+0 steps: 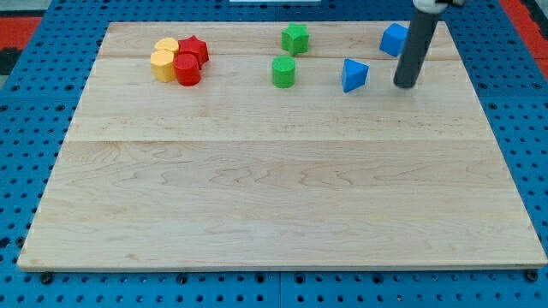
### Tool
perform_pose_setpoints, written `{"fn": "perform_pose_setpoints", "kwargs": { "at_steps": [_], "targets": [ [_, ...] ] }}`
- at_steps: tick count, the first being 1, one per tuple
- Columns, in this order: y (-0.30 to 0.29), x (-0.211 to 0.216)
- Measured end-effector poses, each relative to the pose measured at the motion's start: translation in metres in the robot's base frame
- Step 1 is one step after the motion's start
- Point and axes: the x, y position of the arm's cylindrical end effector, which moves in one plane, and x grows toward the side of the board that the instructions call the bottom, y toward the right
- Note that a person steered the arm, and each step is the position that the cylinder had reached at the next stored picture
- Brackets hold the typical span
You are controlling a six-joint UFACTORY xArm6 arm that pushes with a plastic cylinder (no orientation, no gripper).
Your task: Slide the blue cube to the green star
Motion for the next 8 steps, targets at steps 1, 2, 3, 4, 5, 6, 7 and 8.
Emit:
{"fn": "perform_pose_setpoints", "kwargs": {
  "at_steps": [1, 2, 3, 4, 5, 6, 7, 8],
  "targets": [
    [-0.045, -0.006],
    [-0.051, -0.044],
    [-0.045, -0.052],
    [-0.075, -0.058],
    [-0.109, -0.059],
    [-0.141, -0.065],
    [-0.131, -0.068],
    [-0.101, -0.078]
  ]
}}
